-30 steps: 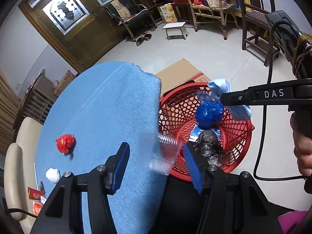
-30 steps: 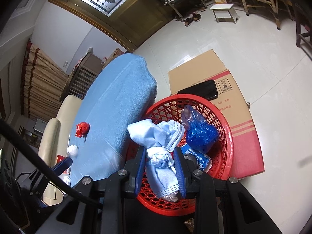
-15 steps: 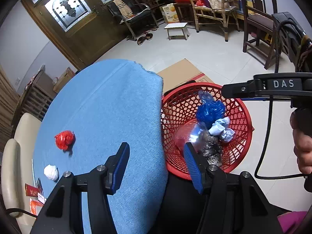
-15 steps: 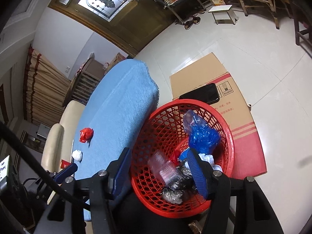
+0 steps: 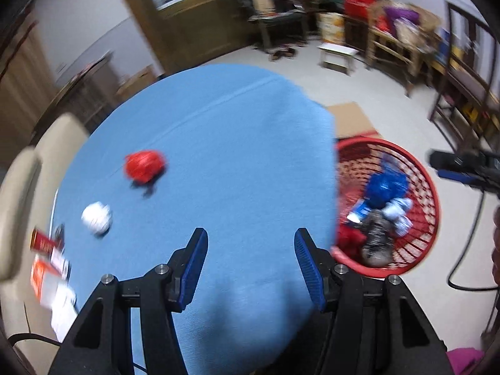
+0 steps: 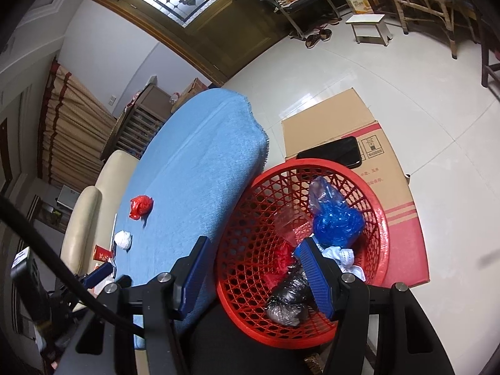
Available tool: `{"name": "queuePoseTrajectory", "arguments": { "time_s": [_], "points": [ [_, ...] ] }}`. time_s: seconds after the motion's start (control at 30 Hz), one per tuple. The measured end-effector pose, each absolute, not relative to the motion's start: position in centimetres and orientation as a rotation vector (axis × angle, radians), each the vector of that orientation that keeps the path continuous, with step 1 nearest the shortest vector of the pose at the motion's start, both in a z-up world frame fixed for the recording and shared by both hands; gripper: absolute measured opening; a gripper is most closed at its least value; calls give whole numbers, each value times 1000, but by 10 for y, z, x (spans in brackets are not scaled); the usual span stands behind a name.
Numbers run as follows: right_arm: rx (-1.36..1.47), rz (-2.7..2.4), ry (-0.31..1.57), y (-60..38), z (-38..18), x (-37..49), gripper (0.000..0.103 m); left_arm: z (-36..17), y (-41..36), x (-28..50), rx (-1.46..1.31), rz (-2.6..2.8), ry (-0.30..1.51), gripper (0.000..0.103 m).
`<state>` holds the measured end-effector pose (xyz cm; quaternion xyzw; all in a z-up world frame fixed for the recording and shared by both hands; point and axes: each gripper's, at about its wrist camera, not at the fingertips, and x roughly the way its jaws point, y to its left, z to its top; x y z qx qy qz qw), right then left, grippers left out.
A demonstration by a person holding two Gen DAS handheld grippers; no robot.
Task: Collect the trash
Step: 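Move both open tools back over the red bag and white tissue ball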
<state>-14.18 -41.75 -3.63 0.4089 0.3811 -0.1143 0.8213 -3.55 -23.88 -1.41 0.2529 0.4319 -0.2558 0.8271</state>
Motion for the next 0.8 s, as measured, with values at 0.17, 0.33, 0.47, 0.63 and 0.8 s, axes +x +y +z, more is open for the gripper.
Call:
{"name": "queuePoseTrajectory", "arguments": {
  "time_s": [0.17,0.33,0.47,0.63,0.8],
  "points": [
    [827,-220,834,-402,-31,-129,64,-15,-192,-16,483,-431,924,59],
    [755,-178,854,-379,-19,-107,64,-23,-145,1,417,-331,954,59],
    [668,-131,862,-353,-2,-79,63,-26,-114,17,352,-265,972,59],
    [571,-64,872,-316,16,-37,62,-26,-91,29,319,-224,964,59],
    [492,1,888,-281,25,7,62,-31,-65,54,269,-174,984,59]
  ]
}}
